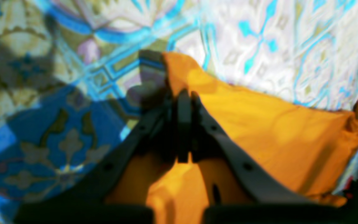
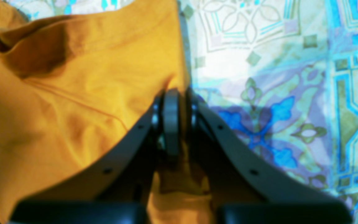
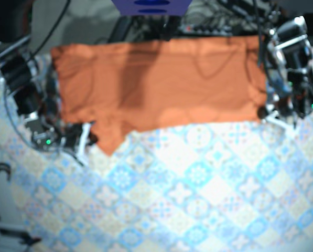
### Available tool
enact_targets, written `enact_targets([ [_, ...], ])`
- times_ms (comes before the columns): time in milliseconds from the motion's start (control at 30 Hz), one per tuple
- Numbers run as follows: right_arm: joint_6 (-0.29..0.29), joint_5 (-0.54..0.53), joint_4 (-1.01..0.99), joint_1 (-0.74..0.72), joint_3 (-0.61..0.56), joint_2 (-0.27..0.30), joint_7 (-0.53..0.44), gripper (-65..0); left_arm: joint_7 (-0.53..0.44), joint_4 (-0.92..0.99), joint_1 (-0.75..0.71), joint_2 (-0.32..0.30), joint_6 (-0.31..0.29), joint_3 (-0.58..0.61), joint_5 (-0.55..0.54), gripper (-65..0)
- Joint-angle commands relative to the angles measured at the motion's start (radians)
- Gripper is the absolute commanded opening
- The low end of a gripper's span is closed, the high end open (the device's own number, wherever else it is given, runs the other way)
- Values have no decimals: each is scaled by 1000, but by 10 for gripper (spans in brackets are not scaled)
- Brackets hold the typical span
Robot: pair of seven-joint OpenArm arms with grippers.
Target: Fold the T-shirt properly
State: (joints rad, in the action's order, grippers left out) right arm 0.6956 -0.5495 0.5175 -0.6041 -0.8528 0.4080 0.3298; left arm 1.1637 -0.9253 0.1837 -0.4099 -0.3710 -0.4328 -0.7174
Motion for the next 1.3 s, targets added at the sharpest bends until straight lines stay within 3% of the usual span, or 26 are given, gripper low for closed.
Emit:
enact_targets([
  [0, 3, -1, 8, -23, 2, 18, 2, -612, -6, -33, 1, -22, -3, -2, -5, -650],
  [133, 3, -2, 48, -21, 22, 44, 2, -612, -4, -74, -19, -24, -4, -2, -5, -650],
  [567, 3, 4, 229, 117, 272, 134, 36, -612, -4, -111, -66, -65, -16, 1, -9, -650],
  [900, 3, 4, 333, 246, 441, 188, 36, -612, -8, -337, -109, -103, -38, 170, -5, -650],
  [1100, 3, 4, 343, 263, 447, 191, 38, -608, -11, -337, -108, -103, -38, 194, -5, -650],
  [1200, 3, 4, 343, 263, 444, 188, 38, -566, -12, -337, -108, -103, -38, 199, -5, -650],
  [1267, 3, 4, 338, 260, 444, 187, 38, -495, -12, -337, -109, -103, -38, 199, -5, -650],
])
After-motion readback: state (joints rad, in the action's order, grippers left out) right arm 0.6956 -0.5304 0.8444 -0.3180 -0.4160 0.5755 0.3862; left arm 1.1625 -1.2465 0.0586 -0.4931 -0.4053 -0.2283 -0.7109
